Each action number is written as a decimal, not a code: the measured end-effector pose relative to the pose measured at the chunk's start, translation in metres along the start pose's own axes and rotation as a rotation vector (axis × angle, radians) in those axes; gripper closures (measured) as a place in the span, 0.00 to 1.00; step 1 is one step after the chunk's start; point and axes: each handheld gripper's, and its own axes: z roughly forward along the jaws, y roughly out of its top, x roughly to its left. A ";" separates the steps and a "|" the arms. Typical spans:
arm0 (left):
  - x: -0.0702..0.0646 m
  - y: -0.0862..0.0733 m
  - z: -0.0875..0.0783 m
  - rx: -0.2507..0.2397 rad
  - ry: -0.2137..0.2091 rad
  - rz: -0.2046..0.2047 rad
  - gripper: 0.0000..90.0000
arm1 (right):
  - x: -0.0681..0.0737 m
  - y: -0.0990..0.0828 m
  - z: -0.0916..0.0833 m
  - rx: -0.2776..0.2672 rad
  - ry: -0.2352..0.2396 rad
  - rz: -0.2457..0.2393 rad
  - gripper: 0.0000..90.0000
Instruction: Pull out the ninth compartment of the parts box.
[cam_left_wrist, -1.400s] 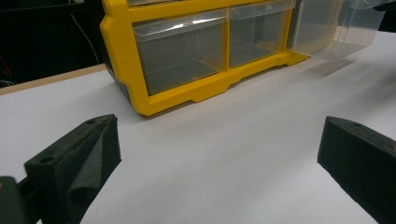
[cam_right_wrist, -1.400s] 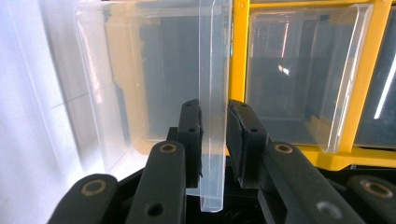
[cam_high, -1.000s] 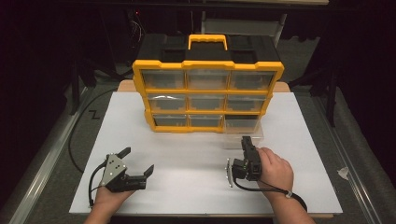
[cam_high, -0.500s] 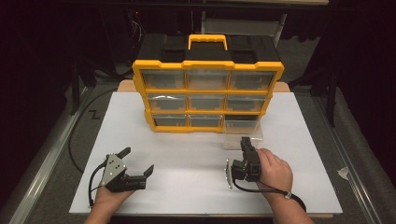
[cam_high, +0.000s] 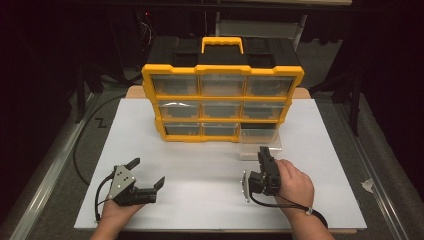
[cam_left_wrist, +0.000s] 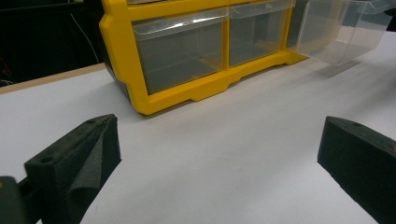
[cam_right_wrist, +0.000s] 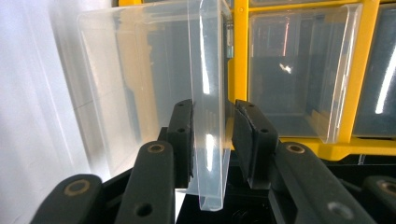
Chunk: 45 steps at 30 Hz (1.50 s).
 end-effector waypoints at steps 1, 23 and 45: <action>0.000 0.000 0.000 -0.001 0.001 0.001 0.00 | -0.001 -0.001 -0.003 0.000 0.011 0.002 0.76; 0.000 -0.001 0.000 0.001 0.002 -0.010 0.00 | 0.034 -0.034 -0.016 0.013 0.116 0.011 0.55; 0.002 -0.002 -0.001 0.002 0.012 -0.026 0.00 | 0.030 -0.036 -0.017 -0.007 0.106 0.042 0.14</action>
